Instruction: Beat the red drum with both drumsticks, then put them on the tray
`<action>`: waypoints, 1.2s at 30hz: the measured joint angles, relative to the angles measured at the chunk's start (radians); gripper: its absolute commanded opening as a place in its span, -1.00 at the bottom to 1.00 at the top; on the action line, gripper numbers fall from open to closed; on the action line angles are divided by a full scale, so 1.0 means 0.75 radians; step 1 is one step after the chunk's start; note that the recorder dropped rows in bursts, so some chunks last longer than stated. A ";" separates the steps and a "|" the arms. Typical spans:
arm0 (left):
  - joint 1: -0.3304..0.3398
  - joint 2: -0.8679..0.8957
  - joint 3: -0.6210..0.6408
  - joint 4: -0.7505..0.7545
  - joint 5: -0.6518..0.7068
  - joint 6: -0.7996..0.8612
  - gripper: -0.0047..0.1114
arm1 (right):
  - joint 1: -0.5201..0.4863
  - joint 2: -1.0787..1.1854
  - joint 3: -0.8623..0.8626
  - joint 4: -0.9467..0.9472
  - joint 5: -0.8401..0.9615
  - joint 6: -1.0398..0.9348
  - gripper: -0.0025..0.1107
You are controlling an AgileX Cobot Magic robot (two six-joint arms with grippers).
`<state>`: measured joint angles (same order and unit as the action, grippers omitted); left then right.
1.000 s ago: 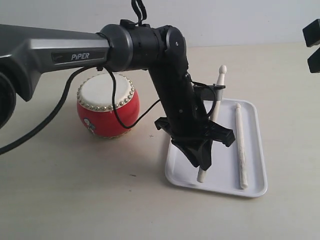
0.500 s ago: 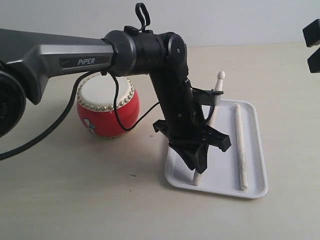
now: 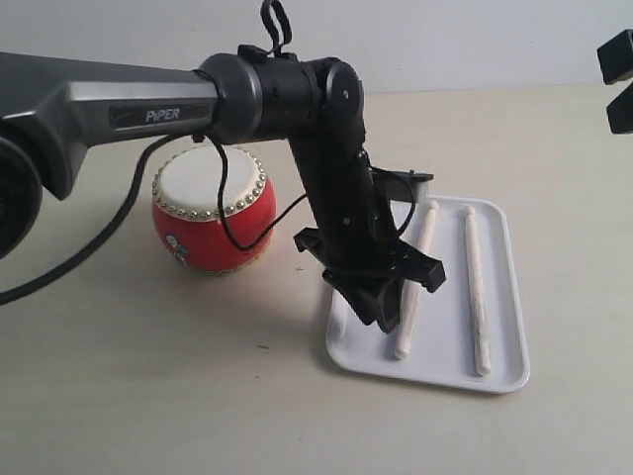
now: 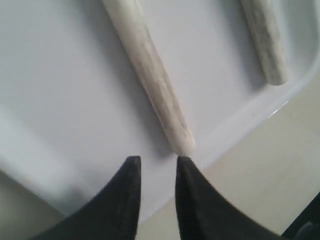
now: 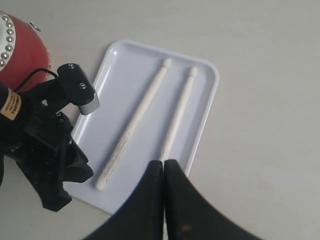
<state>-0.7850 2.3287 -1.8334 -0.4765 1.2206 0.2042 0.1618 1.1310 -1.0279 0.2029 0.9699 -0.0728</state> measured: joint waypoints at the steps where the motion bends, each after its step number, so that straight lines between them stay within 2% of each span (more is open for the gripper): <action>1: 0.003 -0.028 0.000 0.008 0.000 0.000 -0.92 | 0.000 -0.013 0.000 0.000 -0.026 -0.003 -0.96; 4: 0.008 -0.194 0.019 0.061 -0.007 0.027 -0.92 | -0.002 -0.098 0.015 0.000 -0.125 -0.029 -0.96; 7: 0.008 -0.377 0.110 0.067 -0.022 0.060 -0.92 | -0.002 -0.214 0.122 0.006 -0.228 -0.038 -0.96; 8: 0.008 -0.535 0.229 0.067 -0.101 0.081 -0.92 | -0.002 -0.312 0.234 0.006 -0.309 -0.064 -0.96; 11: 0.008 -0.795 0.509 0.067 -0.361 0.134 -0.92 | -0.002 -0.447 0.445 0.009 -0.450 -0.113 -0.96; 12: 0.008 -1.004 0.733 0.074 -0.597 0.174 -0.92 | -0.002 -0.531 0.583 0.009 -0.527 -0.131 -0.96; 13: 0.008 -1.092 0.827 0.074 -0.693 0.187 -0.92 | -0.002 -0.561 0.639 0.009 -0.552 -0.134 -0.96; 14: 0.008 -1.317 1.060 0.077 -0.924 0.206 -0.92 | -0.002 -0.629 0.716 0.014 -0.597 -0.139 -0.96; 15: 0.008 -1.425 1.150 0.077 -1.024 0.212 -0.92 | -0.002 -0.658 0.735 0.016 -0.611 -0.139 -0.96; 16: 0.008 -1.619 1.346 0.083 -1.186 0.227 -0.92 | -0.002 -0.700 0.753 0.019 -0.634 -0.143 -0.96; 18: 0.008 -1.831 1.533 0.113 -1.324 0.236 -0.92 | -0.002 -0.721 0.756 0.024 -0.650 -0.143 -0.96; 21: 0.008 -2.059 1.653 0.189 -1.360 0.241 -0.92 | -0.002 -0.721 0.756 0.024 -0.647 -0.145 -0.96; 25: 0.008 -2.197 1.661 0.202 -1.314 0.241 -0.92 | -0.002 -0.721 0.756 0.024 -0.647 -0.148 -0.96; 36: 0.008 -2.228 1.663 0.211 -1.311 0.241 -0.92 | -0.002 -0.721 0.756 0.026 -0.647 -0.148 -0.96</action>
<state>-0.7788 0.6580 -0.5858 -0.3185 0.2375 0.3852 0.1603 0.5903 -0.4608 0.2226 0.4848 -0.1836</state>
